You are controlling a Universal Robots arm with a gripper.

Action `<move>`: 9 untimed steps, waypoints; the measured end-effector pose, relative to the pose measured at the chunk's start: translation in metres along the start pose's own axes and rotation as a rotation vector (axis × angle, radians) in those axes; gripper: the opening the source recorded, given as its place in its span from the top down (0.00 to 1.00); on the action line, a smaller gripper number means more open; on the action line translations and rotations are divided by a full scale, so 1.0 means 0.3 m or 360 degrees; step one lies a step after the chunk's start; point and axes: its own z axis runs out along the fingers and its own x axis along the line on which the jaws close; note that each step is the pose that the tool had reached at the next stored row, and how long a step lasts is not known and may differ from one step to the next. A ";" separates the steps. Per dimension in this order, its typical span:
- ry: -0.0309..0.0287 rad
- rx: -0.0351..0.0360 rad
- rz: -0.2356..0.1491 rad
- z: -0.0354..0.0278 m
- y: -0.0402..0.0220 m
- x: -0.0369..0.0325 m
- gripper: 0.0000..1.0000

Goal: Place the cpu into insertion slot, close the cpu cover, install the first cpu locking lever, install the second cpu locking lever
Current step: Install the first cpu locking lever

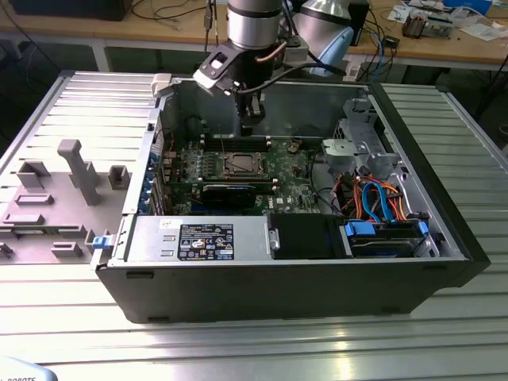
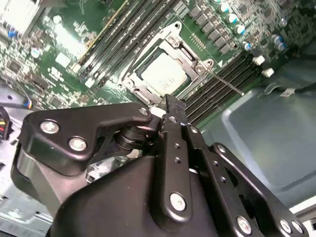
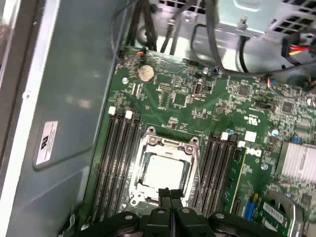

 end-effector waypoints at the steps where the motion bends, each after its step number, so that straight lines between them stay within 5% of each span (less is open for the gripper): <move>1: -0.00004 0.0001 -0.0102 0.000 0.000 0.000 0.89; 2: -0.00007 0.0001 -0.0200 0.000 0.000 0.000 0.89; 9: -0.00009 0.0001 -0.0238 0.000 0.000 0.000 0.89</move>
